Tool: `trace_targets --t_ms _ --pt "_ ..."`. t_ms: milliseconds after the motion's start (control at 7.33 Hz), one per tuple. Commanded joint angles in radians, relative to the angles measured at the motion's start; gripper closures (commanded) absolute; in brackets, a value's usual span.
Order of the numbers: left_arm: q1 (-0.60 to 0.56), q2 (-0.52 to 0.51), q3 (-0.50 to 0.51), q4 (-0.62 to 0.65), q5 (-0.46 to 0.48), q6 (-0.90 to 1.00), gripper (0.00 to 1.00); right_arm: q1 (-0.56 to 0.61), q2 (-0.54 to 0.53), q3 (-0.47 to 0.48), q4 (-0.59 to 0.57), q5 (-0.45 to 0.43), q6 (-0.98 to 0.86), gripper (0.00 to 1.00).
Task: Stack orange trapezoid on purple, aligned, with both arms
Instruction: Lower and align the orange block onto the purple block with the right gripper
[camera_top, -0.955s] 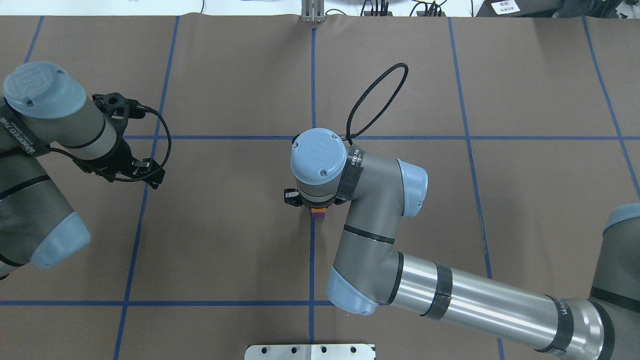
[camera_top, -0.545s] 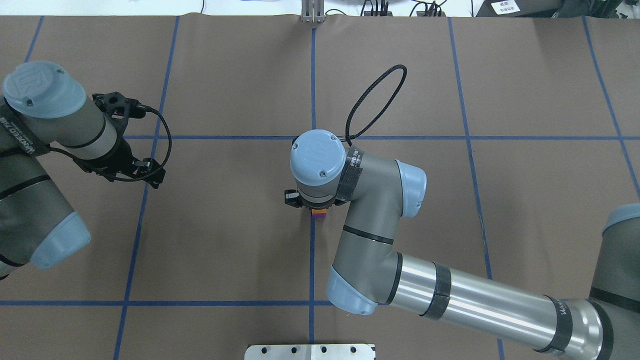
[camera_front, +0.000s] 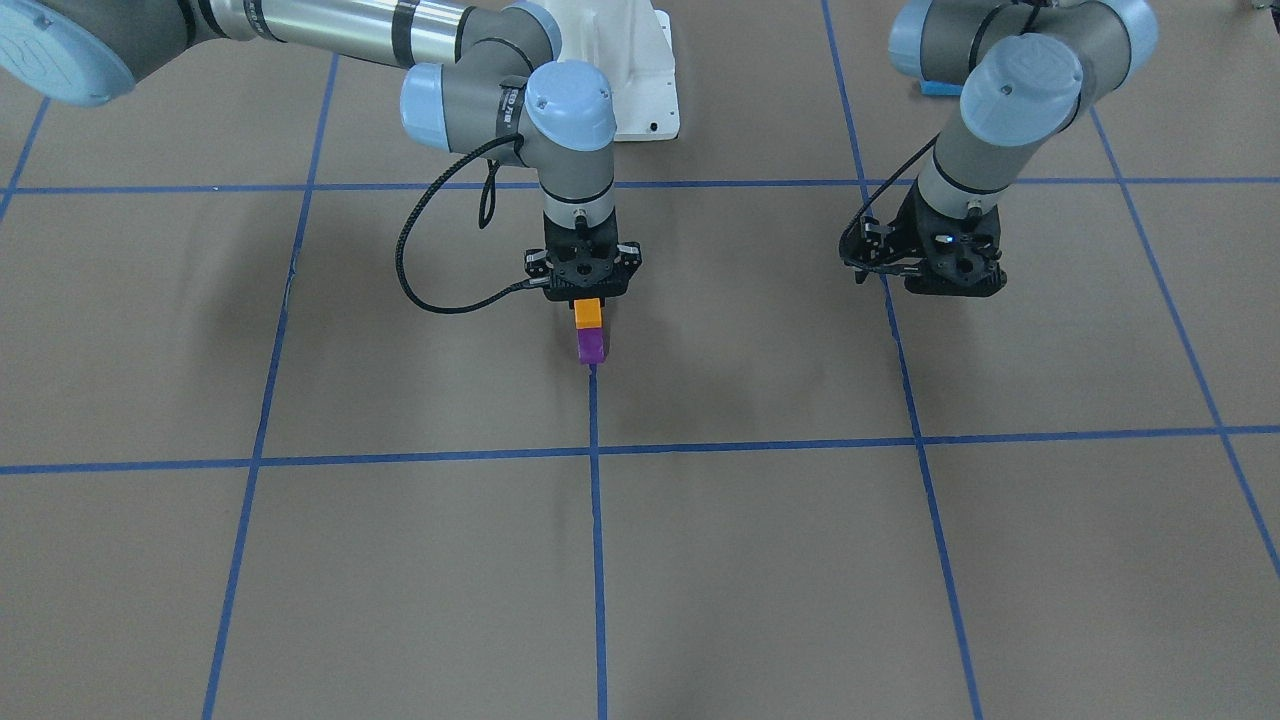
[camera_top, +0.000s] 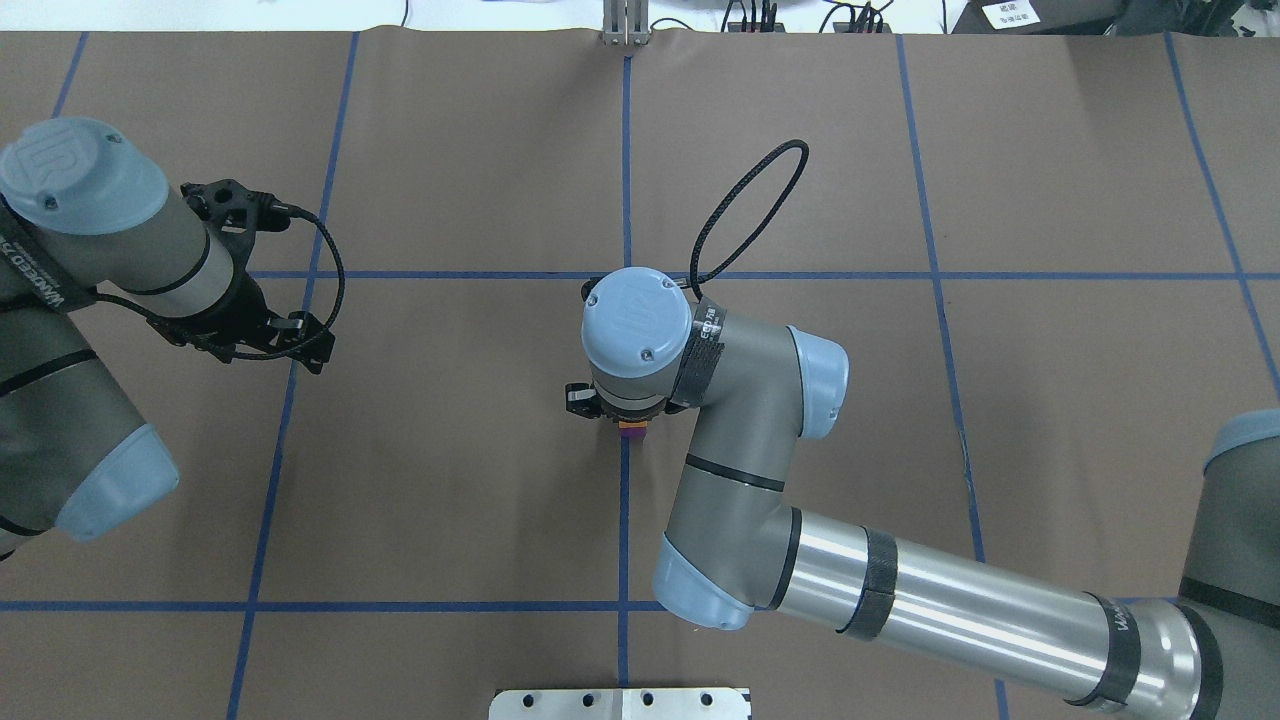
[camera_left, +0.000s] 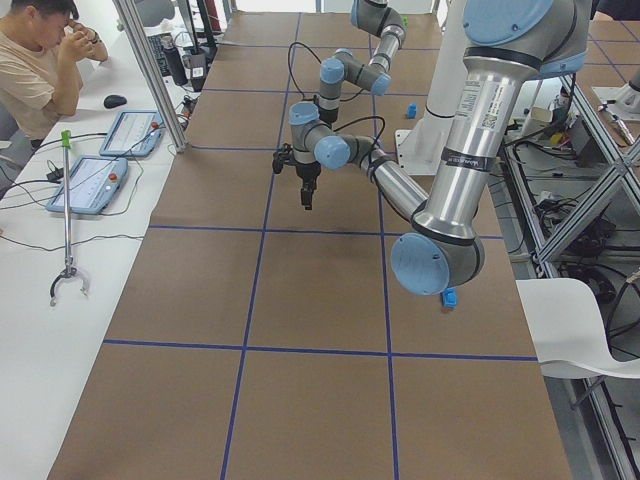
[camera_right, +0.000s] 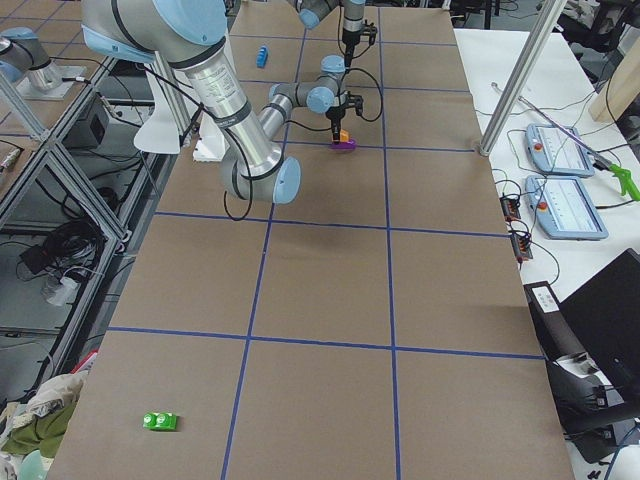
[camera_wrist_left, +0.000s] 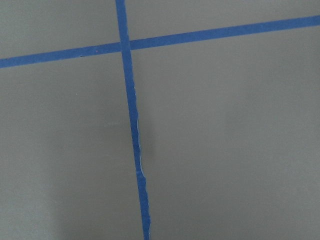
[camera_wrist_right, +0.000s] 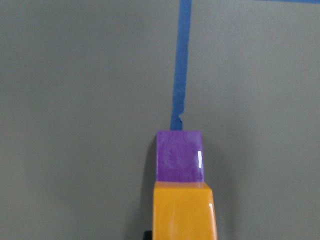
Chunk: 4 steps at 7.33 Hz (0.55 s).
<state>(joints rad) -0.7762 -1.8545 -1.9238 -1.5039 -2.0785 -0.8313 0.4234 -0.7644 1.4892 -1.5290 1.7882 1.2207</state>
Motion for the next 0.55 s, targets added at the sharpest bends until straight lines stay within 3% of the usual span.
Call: trace_targets --t_ms 0,409 --pt "0.0 0.0 -0.001 0.001 0.0 -0.003 0.0 0.005 0.0 0.006 0.0 -0.012 0.017 0.01" --pt "0.002 0.001 0.0 0.001 0.0 -0.003 0.0 0.014 0.002 0.019 -0.002 -0.006 0.016 0.0"
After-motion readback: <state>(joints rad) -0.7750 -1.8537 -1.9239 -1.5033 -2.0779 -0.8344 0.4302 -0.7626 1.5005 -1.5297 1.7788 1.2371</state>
